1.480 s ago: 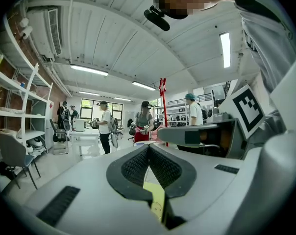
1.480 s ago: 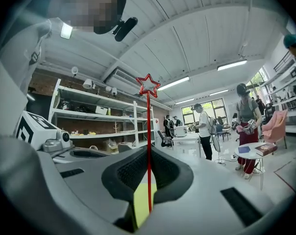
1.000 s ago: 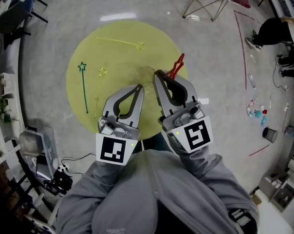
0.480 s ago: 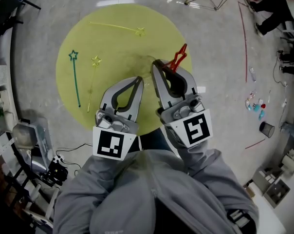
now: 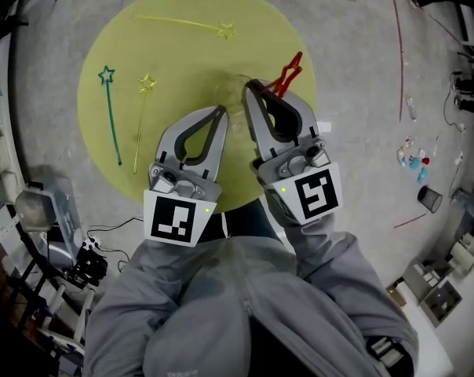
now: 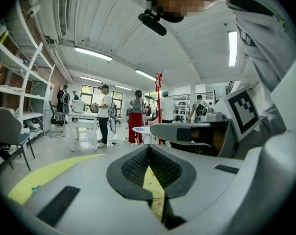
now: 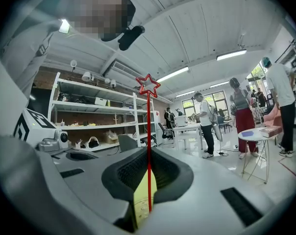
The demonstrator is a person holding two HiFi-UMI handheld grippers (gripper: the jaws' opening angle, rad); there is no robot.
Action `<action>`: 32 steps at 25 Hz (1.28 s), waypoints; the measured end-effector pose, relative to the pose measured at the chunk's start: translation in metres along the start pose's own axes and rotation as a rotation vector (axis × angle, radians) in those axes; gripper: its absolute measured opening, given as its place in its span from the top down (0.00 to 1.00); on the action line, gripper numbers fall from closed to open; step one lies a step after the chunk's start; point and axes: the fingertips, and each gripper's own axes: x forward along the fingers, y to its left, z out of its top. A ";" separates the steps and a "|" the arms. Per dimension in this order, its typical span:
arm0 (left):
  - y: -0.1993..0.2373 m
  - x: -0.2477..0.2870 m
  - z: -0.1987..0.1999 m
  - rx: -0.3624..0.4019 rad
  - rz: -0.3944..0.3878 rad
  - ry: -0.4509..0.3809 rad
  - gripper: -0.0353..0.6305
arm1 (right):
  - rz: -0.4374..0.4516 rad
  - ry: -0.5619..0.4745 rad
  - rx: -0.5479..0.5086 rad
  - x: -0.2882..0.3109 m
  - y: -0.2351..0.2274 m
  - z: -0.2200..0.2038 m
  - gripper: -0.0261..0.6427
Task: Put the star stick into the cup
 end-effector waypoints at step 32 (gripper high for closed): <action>-0.001 0.011 -0.034 -0.007 -0.024 0.044 0.92 | -0.009 0.242 0.104 0.011 -0.007 -0.086 0.90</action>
